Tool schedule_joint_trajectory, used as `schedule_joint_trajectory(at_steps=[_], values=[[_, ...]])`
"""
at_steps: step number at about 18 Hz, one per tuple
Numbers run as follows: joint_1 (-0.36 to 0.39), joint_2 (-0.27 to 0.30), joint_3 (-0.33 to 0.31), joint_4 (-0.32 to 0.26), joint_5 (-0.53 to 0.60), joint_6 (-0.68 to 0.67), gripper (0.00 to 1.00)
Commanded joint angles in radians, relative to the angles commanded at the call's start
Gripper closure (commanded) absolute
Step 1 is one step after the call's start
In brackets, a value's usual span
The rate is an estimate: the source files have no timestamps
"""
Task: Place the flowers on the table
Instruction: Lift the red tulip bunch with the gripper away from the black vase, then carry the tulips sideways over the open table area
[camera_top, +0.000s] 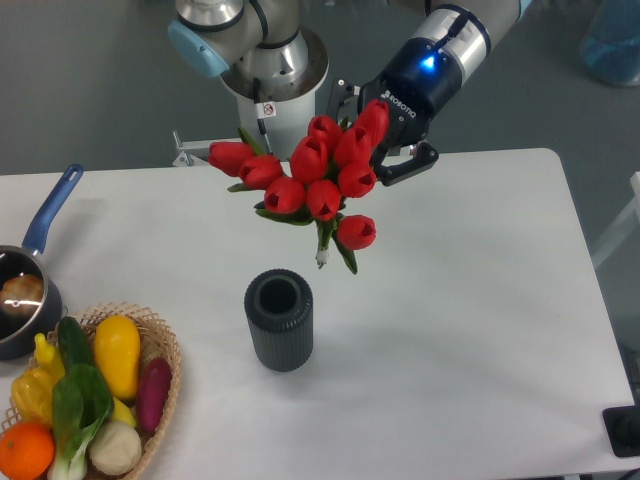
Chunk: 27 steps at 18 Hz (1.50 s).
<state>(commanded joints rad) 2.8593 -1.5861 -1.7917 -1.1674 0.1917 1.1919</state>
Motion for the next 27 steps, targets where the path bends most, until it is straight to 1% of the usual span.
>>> schedule_joint_trajectory(at_steps=[9, 13, 19, 23, 27], values=[[0.055, -0.002, 0.0, -0.002, 0.006, 0.0, 0.62], [0.08, 0.0, -0.002, -0.002, 0.027, -0.002, 0.61], [0.072, 0.023, 0.014, -0.005, 0.228, -0.024, 0.6], [0.077, 0.026, 0.014, -0.005, 0.29, -0.029, 0.59], [0.074, 0.026, 0.014, -0.003, 0.397, -0.025, 0.59]])
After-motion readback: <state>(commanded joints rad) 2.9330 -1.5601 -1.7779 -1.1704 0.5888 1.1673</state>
